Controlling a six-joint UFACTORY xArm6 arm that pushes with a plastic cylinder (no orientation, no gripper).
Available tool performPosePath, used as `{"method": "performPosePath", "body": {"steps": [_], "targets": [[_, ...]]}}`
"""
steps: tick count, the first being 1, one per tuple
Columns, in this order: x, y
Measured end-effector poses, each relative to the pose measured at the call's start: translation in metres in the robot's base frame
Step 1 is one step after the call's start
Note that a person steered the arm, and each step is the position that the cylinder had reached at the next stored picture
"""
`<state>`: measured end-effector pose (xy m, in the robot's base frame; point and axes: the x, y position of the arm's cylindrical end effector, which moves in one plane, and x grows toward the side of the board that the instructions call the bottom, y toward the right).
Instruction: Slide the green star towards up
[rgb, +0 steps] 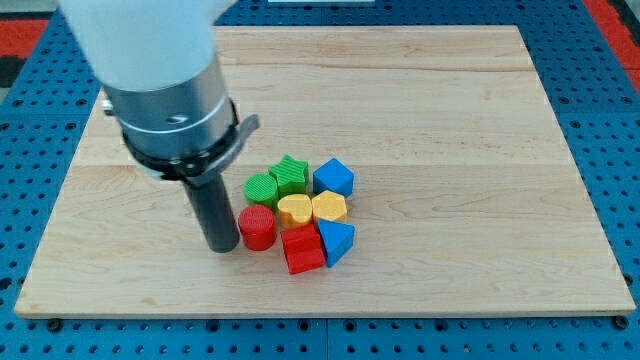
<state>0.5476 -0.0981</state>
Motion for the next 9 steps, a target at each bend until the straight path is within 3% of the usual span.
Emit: {"method": "performPosePath", "body": {"steps": [2,3,6,8,9], "targets": [[0.019,0.010],[0.020,0.048],[-0.024,0.057],[-0.027,0.004],[-0.053,0.014]]}}
